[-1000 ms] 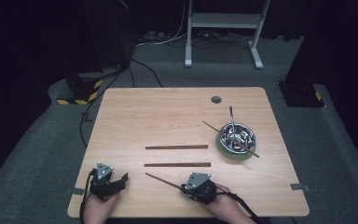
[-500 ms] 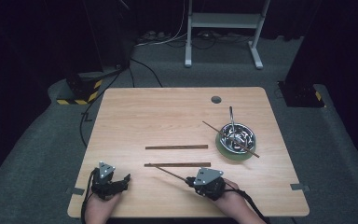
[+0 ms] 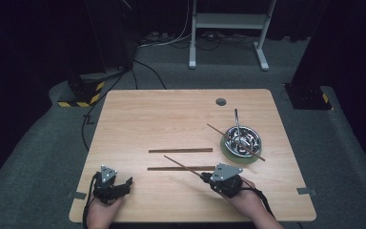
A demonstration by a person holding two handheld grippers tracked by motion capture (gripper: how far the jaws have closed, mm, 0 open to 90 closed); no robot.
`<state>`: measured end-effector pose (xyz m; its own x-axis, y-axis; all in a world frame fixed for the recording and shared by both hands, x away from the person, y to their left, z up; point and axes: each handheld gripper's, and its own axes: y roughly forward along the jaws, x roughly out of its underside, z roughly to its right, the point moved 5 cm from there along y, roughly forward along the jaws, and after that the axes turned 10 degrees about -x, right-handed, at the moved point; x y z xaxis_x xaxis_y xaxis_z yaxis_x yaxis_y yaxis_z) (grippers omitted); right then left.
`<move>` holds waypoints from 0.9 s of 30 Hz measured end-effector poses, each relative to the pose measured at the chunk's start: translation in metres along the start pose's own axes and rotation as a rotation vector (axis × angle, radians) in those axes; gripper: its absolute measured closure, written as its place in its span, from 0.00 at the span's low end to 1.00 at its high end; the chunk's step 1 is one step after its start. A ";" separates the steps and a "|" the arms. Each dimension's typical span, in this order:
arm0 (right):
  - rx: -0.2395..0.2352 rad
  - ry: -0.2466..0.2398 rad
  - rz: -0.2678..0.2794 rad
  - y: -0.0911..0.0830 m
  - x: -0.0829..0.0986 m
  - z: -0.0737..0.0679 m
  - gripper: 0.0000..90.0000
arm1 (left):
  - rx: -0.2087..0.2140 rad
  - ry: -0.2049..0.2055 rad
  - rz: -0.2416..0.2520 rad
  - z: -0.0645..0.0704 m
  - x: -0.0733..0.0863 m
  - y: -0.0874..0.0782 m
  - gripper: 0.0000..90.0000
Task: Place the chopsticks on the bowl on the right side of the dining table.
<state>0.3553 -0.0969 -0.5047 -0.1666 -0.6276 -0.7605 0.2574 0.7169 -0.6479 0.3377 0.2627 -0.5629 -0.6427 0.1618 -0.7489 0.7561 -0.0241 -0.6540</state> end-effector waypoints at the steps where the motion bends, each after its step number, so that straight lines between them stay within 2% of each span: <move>1: 0.004 0.016 0.000 -0.002 0.002 0.002 0.93 | 0.001 -0.003 0.000 0.000 0.000 0.000 0.25; 3: 0.020 0.017 -0.003 -0.006 0.005 0.010 0.93 | 0.004 0.005 -0.005 -0.001 0.000 0.000 0.25; 12: 0.055 0.039 0.011 -0.016 0.010 0.024 0.93 | 0.002 -0.002 -0.004 -0.001 0.000 0.000 0.25; 19: 0.084 0.078 0.019 -0.026 0.017 0.039 0.93 | 0.000 -0.007 0.001 -0.001 -0.001 0.001 0.25; 21: 0.103 0.091 0.017 -0.030 0.021 0.048 0.93 | -0.001 -0.006 0.001 -0.001 -0.001 0.001 0.25; 27: 0.129 0.109 0.015 -0.037 0.025 0.058 0.93 | -0.001 -0.007 0.001 -0.001 -0.001 0.001 0.26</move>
<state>0.3967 -0.1566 -0.4978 -0.2620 -0.5754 -0.7748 0.3795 0.6767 -0.6309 0.3387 0.2635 -0.5628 -0.6424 0.1548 -0.7506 0.7571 -0.0238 -0.6529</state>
